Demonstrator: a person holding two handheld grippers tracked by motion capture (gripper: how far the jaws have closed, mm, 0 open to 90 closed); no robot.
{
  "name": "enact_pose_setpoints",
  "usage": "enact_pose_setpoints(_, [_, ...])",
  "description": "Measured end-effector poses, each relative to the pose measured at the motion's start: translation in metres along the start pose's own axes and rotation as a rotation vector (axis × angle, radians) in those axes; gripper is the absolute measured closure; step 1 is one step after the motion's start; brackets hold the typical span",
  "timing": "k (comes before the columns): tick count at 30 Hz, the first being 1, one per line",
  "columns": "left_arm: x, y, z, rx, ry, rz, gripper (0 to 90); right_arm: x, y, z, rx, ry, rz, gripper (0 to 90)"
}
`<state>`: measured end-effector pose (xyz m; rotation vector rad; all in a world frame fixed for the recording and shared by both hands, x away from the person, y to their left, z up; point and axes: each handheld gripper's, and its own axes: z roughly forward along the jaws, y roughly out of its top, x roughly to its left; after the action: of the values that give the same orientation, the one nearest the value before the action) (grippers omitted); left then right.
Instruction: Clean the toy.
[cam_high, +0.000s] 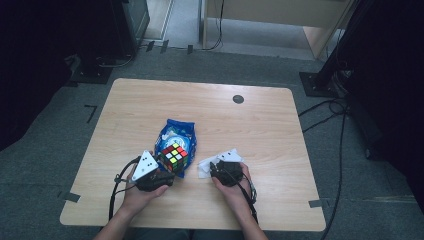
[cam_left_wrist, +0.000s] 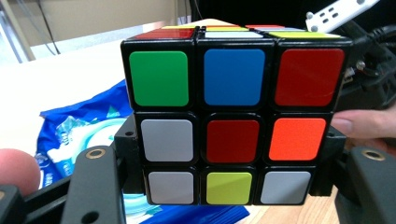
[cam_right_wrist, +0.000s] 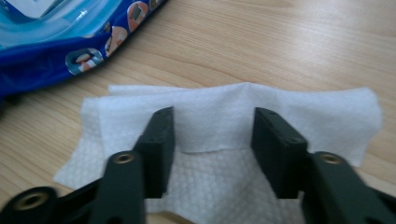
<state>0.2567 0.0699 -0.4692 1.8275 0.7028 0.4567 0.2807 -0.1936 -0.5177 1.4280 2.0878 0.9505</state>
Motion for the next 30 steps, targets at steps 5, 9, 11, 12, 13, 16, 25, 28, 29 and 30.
enact_pose_setpoints(5, [-0.005,-0.001,0.006,0.014,-0.013,0.01,33.9,-0.011,-0.002,-0.005,0.007,0.018,0.018,88.3])
enact_pose_setpoints(9, [-0.01,-0.003,0.011,0.027,-0.036,0.02,33.9,-0.016,0.004,-0.027,-0.134,0.138,0.057,89.9])
enact_pose_setpoints(11, [-0.014,-0.005,0.015,0.039,-0.051,0.041,33.9,-0.011,0.014,-0.045,-0.233,0.227,0.054,90.0])
enact_pose_setpoints(12, [-0.017,-0.006,0.017,0.046,-0.059,0.052,33.9,-0.008,0.019,-0.054,-0.269,0.281,0.052,90.0])
enact_pose_setpoints(13, [-0.02,-0.007,0.019,0.052,-0.066,0.065,33.9,-0.004,0.023,-0.061,-0.304,0.334,0.053,90.0])
enact_pose_setpoints(16, [-0.029,-0.008,0.023,0.064,-0.084,0.098,33.9,0.011,0.035,-0.08,-0.368,0.438,0.021,90.0])
enact_pose_setpoints(25, [-0.042,-0.01,0.028,0.089,-0.107,0.144,33.9,0.028,0.038,-0.074,-0.286,0.613,0.018,90.0])
enact_pose_setpoints(28, [-0.037,-0.009,0.026,0.077,-0.106,0.116,33.9,0.037,0.04,-0.079,-0.275,0.664,-0.015,89.9])
enact_pose_setpoints(29, [-0.032,-0.008,0.024,0.062,-0.102,0.089,33.9,0.038,0.04,-0.083,-0.275,0.662,-0.032,89.9])
enact_pose_setpoints(30, [-0.032,-0.008,0.024,0.062,-0.102,0.089,33.9,0.038,0.04,-0.083,-0.275,0.662,-0.032,89.9])
